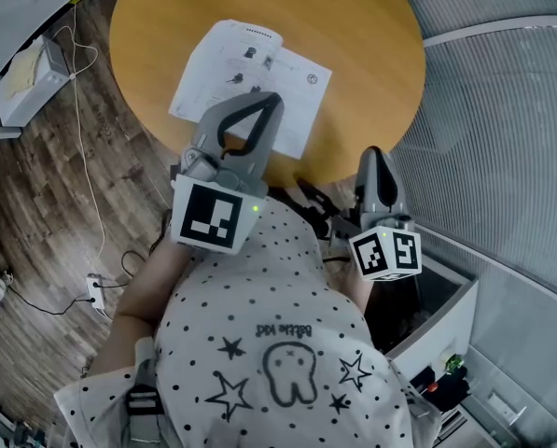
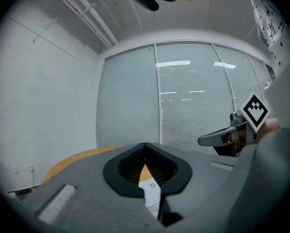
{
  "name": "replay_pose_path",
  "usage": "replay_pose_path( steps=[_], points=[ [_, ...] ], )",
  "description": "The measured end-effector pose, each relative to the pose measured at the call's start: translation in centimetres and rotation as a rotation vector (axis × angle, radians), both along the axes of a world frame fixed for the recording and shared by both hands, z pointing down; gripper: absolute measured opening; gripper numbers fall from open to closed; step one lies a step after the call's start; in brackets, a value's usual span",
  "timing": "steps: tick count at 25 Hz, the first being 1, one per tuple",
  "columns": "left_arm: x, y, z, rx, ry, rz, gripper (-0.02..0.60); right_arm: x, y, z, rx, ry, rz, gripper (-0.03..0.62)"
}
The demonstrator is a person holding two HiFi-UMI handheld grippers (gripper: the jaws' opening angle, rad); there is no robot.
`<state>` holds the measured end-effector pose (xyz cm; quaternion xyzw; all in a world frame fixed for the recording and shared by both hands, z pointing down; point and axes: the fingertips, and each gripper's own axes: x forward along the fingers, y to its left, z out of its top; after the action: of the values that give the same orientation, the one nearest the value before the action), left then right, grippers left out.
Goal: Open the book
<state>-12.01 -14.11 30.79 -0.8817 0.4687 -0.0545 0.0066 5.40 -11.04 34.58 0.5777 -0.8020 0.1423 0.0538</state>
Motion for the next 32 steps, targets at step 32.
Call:
replay_pose_path(
  steps=[32],
  points=[
    [-0.83,-0.58,0.81,-0.019,-0.009,-0.045,0.011,-0.90,-0.24,-0.67,0.029,0.016,-0.057,0.005]
  ],
)
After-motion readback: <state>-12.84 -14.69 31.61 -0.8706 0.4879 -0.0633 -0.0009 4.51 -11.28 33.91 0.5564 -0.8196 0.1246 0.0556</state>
